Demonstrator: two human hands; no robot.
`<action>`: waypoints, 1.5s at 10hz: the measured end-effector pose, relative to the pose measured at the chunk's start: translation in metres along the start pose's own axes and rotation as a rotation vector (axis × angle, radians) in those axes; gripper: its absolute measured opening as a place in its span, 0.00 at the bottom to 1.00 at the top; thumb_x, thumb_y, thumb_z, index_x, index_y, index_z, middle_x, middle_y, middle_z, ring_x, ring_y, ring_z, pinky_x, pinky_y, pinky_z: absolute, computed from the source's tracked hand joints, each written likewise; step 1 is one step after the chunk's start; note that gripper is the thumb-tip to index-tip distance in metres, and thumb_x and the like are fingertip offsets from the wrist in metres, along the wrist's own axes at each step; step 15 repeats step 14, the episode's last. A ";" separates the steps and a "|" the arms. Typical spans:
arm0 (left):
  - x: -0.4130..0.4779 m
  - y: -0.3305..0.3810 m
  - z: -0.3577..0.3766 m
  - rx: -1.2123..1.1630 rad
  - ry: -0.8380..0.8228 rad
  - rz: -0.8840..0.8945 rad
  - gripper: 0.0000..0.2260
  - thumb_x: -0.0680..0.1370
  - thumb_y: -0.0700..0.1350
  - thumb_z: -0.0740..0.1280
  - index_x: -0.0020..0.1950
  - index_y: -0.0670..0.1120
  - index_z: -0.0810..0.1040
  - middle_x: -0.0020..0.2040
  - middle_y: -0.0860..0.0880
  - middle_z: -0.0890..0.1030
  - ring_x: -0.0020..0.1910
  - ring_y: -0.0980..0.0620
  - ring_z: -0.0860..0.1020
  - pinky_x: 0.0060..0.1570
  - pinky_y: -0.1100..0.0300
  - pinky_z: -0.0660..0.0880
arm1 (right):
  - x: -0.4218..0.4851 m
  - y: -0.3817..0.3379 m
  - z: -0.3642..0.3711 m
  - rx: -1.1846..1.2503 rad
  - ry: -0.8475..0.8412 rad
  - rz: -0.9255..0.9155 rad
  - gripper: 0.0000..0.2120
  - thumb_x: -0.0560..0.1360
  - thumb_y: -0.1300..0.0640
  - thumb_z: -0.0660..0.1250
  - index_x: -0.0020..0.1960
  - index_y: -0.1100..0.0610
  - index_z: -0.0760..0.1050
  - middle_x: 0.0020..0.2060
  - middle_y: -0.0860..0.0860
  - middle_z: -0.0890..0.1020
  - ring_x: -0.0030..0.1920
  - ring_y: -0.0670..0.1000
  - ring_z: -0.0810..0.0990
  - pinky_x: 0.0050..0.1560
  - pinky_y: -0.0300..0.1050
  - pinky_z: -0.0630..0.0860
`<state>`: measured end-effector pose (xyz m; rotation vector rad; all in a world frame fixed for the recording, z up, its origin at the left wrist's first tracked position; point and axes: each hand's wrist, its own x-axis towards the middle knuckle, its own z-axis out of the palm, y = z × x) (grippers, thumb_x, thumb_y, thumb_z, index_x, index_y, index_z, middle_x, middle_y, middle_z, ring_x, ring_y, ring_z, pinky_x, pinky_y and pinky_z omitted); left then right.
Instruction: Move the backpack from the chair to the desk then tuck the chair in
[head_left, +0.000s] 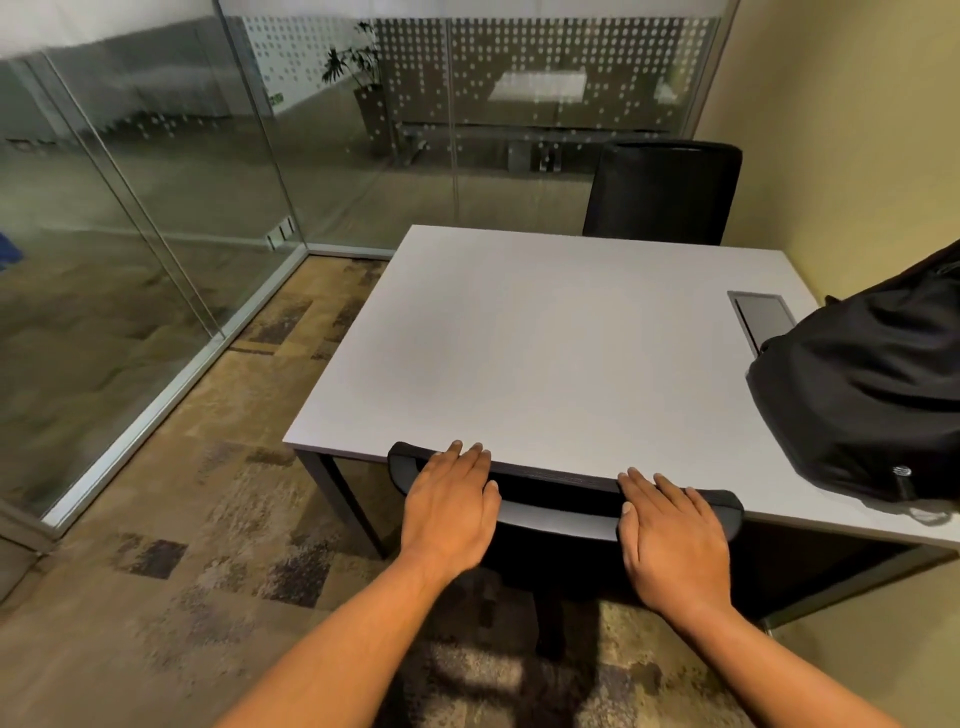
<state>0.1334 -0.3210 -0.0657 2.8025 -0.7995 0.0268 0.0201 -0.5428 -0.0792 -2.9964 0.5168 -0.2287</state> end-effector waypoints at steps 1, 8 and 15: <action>-0.002 0.001 0.000 0.018 -0.009 -0.021 0.23 0.83 0.52 0.45 0.76 0.47 0.62 0.76 0.50 0.64 0.76 0.51 0.57 0.75 0.56 0.49 | -0.002 -0.001 0.000 -0.013 -0.007 0.002 0.25 0.80 0.48 0.46 0.69 0.52 0.72 0.67 0.48 0.76 0.69 0.52 0.71 0.70 0.52 0.63; 0.015 -0.027 -0.013 -0.024 -0.154 0.099 0.24 0.83 0.49 0.45 0.77 0.41 0.55 0.79 0.45 0.55 0.77 0.48 0.51 0.75 0.54 0.48 | 0.005 -0.029 -0.012 -0.041 -0.130 -0.019 0.30 0.79 0.47 0.39 0.76 0.55 0.59 0.75 0.51 0.64 0.75 0.51 0.60 0.75 0.48 0.52; 0.084 -0.005 -0.106 -0.017 0.221 0.215 0.24 0.83 0.49 0.47 0.79 0.47 0.51 0.80 0.50 0.49 0.78 0.53 0.46 0.71 0.61 0.38 | 0.097 -0.042 -0.120 -0.086 0.252 -0.265 0.27 0.81 0.49 0.43 0.69 0.57 0.72 0.68 0.53 0.74 0.69 0.51 0.71 0.71 0.46 0.58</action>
